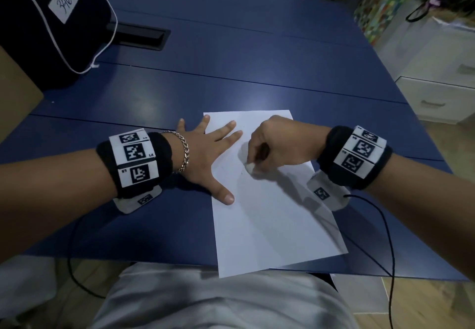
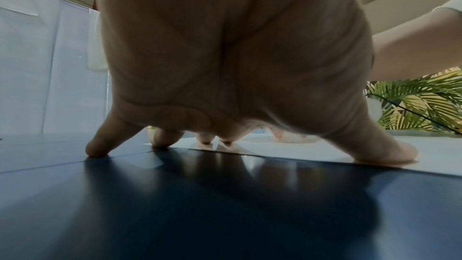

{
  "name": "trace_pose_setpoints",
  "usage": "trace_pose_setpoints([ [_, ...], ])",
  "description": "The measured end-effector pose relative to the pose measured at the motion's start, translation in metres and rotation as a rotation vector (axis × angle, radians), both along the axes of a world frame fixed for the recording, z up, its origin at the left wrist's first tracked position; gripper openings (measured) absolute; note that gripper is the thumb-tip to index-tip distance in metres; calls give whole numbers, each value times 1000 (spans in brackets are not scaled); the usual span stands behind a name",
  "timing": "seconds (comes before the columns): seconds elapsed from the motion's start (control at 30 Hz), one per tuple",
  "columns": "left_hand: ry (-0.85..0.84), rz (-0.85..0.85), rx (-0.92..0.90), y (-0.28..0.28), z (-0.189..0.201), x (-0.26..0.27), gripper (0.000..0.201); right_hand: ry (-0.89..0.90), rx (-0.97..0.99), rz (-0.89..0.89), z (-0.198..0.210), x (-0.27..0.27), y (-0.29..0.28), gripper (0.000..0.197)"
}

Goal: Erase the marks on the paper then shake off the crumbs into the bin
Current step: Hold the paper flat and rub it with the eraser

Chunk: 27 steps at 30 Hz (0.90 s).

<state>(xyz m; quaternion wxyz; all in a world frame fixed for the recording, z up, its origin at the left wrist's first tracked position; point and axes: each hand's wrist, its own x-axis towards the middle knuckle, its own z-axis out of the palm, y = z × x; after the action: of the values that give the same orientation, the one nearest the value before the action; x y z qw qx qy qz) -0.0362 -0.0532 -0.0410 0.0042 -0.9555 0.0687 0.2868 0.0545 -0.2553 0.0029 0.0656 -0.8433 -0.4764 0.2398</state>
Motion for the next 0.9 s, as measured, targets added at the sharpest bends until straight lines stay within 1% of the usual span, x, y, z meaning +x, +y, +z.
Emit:
trace_pose_setpoints([
  [0.07, 0, -3, 4, 0, 1, 0, 155, -121, 92, -37, -4, 8, 4, 7],
  [0.13, 8, 2, 1, -1, 2, 0, 155, -196, 139, -53, -7, 11, 6, 9],
  [0.2, 22, 6, 2, -1, 3, 0, 155, -149, 89, -20, -5, 7, 3, 7],
  [0.3, 37, 10, 9, -2, 4, 0, 156, -1, -60, 59, 0, -4, -2, 16],
  [0.33, 38, 9, 10, -2, 4, 0, 156, -3, -58, 63, 1, -4, -1, 16],
  [0.43, 40, 6, 15, -3, 7, -1, 154, -162, 74, 7, -3, 8, 6, 7],
  [0.47, 44, 10, 15, -4, 8, -1, 154, -191, 105, -14, -4, 10, 7, 6],
  [0.53, 54, 15, 15, -4, 8, 0, 154, -160, 97, -24, -5, 5, 4, 6],
  [0.63, 70, 20, 22, -5, 9, 0, 155, -13, -25, 80, -3, -17, -5, 15],
  [0.67, 69, 20, 26, -5, 9, 0, 154, 0, -37, 95, -4, -20, -6, 16],
  [0.8, 69, 14, 26, -4, 9, 1, 156, -135, 101, -5, -9, -8, -5, 8],
  [0.9, 79, 5, 28, -2, 9, 3, 156, -119, 92, -25, -6, -9, -10, 5],
])
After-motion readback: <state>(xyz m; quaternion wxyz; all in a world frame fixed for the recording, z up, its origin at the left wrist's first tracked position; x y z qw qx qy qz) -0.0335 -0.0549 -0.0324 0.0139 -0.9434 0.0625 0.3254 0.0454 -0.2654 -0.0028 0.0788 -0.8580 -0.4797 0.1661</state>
